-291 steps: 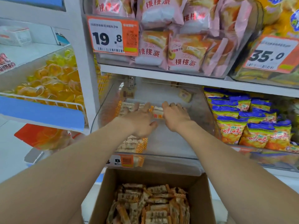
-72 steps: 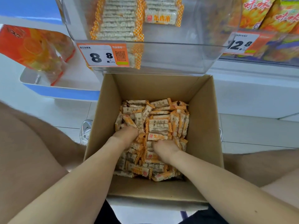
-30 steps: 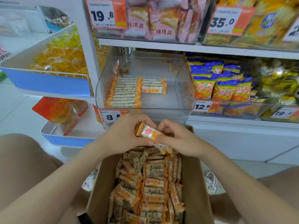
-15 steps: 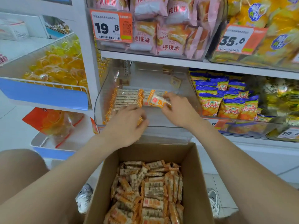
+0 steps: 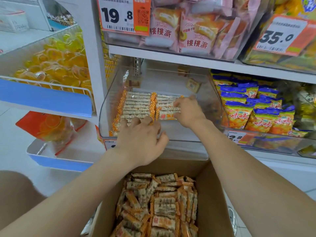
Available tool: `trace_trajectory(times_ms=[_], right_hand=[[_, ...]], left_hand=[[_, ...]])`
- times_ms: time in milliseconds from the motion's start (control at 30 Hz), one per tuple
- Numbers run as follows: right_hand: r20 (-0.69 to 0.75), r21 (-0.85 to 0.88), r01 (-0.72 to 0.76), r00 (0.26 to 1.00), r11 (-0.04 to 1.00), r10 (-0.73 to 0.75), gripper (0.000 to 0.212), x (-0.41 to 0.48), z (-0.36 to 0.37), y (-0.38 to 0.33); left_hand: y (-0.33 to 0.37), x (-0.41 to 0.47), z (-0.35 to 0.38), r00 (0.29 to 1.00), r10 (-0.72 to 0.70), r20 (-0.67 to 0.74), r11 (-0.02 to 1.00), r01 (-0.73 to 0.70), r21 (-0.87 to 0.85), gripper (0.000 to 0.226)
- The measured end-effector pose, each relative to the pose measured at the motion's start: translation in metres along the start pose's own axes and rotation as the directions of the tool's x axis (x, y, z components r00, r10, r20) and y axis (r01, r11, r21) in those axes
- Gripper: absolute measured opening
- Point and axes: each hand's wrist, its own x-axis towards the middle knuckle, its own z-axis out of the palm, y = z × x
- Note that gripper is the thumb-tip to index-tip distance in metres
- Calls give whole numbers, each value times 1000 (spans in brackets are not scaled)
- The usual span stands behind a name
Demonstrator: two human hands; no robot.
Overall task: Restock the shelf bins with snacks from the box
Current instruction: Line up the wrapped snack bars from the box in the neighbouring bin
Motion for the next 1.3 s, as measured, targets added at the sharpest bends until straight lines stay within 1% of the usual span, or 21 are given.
trace_trajectory(times_ms=[167,300,367,433,500,600,667,733,767,800,833,867,900,933,967,1000,1033,1067,1133,1267,1300], right_hand=[[8,170,-49,999,984,48,59,2,4,-11],[64,142,-62,997,988,53,72,1,3,-6],[64,100,-64,996,993,57,76,-4,-2,-1],[7,15,-50,999,999,50,70,-14,-10,-1],[-76,-38,-3,997,999,1,57,-31,-21,-2],[-232,63,160,962,985,-142,31,-78,-34,-5],[-319,134,313,912,940,-258,20,-120,-42,-8],[-285,178,405,894,897,-347,16,-162,-48,-9],[-222,181,421,898,889,-380,15,-182,-47,-8],[-130,166,419,906,893,-402,16,-198,-43,-6],[-19,135,405,913,904,-407,16,-210,-36,-3],[102,103,390,911,915,-400,17,-219,-26,1],[216,85,369,900,925,-379,18,-224,-11,7],[312,72,339,885,938,-344,18,-226,6,13],[385,54,307,872,950,-304,19,-226,25,19],[436,33,273,862,962,-259,20,-224,44,26],[473,13,235,855,972,-213,22,-221,63,33],[502,0,198,848,980,-171,23,-218,81,39],[546,-4,136,830,991,-112,26,-212,114,50],[613,3,-35,790,999,26,31,-216,163,63],[595,7,-58,803,998,42,36,-217,174,66]], left_hand=[[2,-1,-4,1000,4,24,1000,-5,16,67],[2,-3,-4,1000,10,23,999,-11,40,66],[0,-3,-5,1000,13,13,1000,-14,22,64],[-1,-2,-7,1000,13,-16,1000,-13,-5,60],[-3,-4,-7,997,19,-72,999,-21,-35,56],[-5,-10,-8,980,33,-197,993,-54,-106,46],[-2,-20,-10,941,59,-333,980,-118,-159,30],[5,-35,-12,884,91,-459,962,-197,-188,15],[9,-45,-12,871,109,-480,952,-230,-201,12],[14,-56,-10,878,125,-463,943,-250,-220,12],[17,-65,-5,904,148,-401,940,-254,-226,12],[20,-72,2,942,180,-282,949,-241,-202,12],[21,-77,12,972,202,-119,964,-219,-153,13],[21,-78,24,978,203,54,976,-197,-95,13],[21,-77,36,957,189,218,982,-185,-40,13],[20,-76,49,917,173,359,982,-187,5,13],[18,-74,62,872,159,463,980,-196,32,14],[16,-71,76,834,146,532,978,-202,47,14],[8,-66,103,794,111,598,983,-175,50,13],[-7,-57,148,749,72,659,997,-61,-39,31],[-9,-56,158,748,65,661,998,-44,-48,35]])
